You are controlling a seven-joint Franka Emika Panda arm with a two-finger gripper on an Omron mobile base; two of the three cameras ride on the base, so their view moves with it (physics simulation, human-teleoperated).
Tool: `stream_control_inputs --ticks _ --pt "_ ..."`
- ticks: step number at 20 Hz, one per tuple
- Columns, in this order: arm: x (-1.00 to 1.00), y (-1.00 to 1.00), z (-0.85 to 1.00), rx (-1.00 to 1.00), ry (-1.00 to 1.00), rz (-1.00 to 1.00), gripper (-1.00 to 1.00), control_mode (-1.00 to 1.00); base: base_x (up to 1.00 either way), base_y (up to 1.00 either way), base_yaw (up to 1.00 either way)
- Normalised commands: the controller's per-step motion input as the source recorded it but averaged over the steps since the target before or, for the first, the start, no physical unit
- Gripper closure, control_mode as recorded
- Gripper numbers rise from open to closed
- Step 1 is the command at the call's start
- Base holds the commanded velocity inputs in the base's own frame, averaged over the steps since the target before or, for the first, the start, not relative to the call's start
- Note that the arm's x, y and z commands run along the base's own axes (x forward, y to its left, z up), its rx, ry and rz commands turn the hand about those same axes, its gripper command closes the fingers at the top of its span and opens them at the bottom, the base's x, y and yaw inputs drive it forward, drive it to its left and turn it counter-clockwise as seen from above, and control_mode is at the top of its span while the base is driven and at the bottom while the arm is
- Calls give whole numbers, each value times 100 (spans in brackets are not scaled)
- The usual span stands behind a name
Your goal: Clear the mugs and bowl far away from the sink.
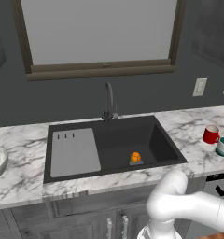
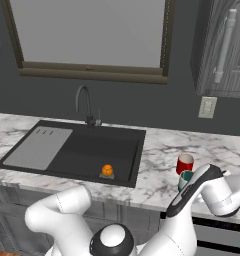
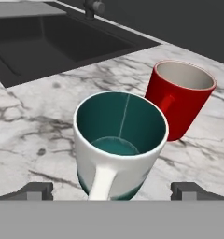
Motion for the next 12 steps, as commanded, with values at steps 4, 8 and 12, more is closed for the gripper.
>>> stream_control_inputs --ticks 4,8,12 --pt "1 0 -6 0 0 0 -100 -100 0 0 0" --pt "2 0 -6 0 0 0 -100 -100 0 0 0" --pt "6 3 -4 0 1 0 100 -100 0 0 0"
